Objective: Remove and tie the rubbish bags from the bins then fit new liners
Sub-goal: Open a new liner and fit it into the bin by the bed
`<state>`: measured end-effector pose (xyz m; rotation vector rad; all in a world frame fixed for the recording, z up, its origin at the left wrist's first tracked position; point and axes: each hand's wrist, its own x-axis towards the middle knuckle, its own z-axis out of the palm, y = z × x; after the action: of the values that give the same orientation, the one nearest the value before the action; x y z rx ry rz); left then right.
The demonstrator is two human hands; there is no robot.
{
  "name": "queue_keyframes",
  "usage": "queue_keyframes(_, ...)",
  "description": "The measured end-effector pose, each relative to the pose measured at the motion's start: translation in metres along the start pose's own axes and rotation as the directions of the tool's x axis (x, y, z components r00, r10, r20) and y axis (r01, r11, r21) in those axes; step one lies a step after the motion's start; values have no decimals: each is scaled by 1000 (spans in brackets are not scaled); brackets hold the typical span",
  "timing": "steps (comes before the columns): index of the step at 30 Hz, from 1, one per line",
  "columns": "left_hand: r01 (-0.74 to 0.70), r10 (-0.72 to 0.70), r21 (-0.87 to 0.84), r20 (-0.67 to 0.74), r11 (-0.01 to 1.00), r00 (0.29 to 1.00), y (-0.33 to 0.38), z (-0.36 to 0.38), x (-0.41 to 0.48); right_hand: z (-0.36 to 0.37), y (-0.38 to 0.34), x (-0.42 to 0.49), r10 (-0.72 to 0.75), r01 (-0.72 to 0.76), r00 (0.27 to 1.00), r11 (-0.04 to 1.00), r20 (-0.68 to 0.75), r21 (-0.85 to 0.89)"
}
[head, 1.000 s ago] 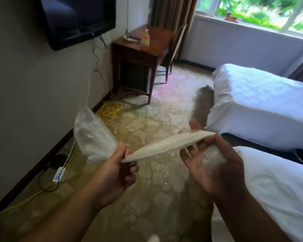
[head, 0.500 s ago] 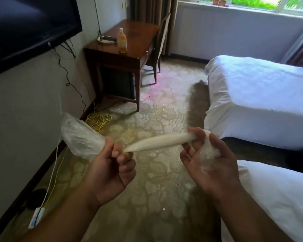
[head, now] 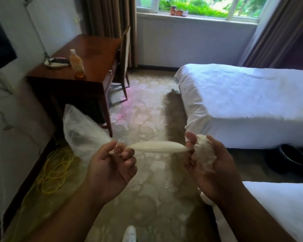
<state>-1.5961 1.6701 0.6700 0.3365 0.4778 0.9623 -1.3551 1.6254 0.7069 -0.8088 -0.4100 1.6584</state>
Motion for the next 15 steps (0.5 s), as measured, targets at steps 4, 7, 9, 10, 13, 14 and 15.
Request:
queue_keyframes(4, 86, -96, 134, 64, 987, 993, 34, 9, 75, 2, -23, 44, -41, 44, 994, 999, -104, 26)
queue_keyframes(7, 145, -153, 217, 23, 965, 988, 48, 16, 125, 2, -39, 72, -127, 128, 979, 992, -158, -5)
queue_keyframes(9, 195, -199, 283, -15, 939, 980, 48, 20, 155, -4, -49, 88, -205, 211, 959, 978, -198, 7)
queue_keyframes(10, 221, -223, 295, -28, 929, 974, 45, 23, 170, -10, -55, 95, -258, 261, 938, 965, -230, -21)
queue_keyframes(13, 276, -276, 299, -44, 914, 960, 36, 38, 216, -33, -78, 118, -322, 296, 897, 946, -302, -130)
queue_keyframes(14, 294, -293, 295, -48, 909, 955, 33, 43, 233, -45, -86, 126, -291, 277, 910, 957, -295, -91)
queue_keyframes(15, 312, -311, 294, -52, 903, 949, 29, 48, 251, -55, -95, 134, -253, 252, 927, 967, -277, -39)
